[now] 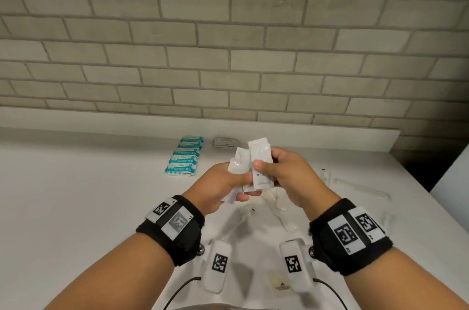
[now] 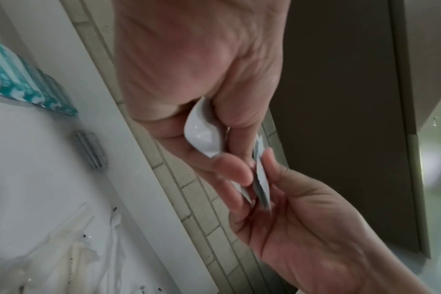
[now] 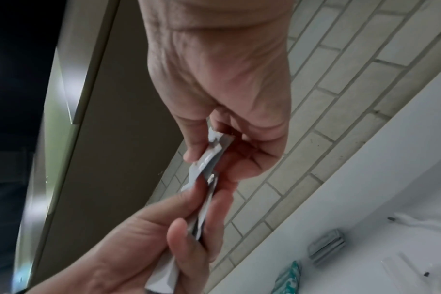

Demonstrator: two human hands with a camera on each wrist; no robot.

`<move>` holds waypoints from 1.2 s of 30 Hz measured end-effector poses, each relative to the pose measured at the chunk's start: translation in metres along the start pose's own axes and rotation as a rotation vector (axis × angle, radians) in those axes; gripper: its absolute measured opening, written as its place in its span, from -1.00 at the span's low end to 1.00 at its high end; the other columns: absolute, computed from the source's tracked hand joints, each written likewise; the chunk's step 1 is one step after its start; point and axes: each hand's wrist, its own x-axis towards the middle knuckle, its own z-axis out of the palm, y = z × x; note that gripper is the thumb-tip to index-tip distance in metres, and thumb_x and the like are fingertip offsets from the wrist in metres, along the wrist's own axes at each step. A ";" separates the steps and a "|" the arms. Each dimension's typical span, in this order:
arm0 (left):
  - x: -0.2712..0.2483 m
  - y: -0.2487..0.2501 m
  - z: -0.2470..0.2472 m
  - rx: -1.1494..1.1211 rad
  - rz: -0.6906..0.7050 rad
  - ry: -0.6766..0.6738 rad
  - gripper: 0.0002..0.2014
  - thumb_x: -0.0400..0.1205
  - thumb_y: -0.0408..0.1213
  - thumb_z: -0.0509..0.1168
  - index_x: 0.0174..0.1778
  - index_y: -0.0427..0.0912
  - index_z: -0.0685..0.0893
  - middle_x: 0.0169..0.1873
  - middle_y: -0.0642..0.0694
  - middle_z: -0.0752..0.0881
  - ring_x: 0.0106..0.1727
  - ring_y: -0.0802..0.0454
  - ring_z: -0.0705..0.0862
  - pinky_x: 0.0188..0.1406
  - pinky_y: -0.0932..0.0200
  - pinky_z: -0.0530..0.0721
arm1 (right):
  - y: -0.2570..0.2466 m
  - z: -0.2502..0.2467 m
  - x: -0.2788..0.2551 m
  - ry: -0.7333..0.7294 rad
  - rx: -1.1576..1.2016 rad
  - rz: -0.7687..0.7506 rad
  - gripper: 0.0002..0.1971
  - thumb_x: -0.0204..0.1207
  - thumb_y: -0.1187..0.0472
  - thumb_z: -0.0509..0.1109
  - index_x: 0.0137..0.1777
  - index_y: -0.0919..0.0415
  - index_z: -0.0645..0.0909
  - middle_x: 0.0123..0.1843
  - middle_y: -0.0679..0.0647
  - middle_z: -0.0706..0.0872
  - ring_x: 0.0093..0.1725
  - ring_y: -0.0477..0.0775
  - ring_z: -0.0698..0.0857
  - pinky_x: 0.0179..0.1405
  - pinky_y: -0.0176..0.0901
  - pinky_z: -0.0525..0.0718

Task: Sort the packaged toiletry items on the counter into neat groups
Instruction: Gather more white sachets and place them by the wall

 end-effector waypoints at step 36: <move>0.014 0.005 0.023 -0.072 0.013 0.013 -0.74 0.73 -0.11 0.18 0.22 -0.10 0.68 0.14 -0.21 0.78 0.05 -0.13 0.80 -0.08 0.12 0.79 | 0.000 -0.033 0.006 0.051 -0.041 -0.191 -0.84 0.49 0.41 0.46 0.00 0.20 0.75 -0.12 0.15 0.78 -0.16 0.00 0.75 -0.18 -0.18 0.69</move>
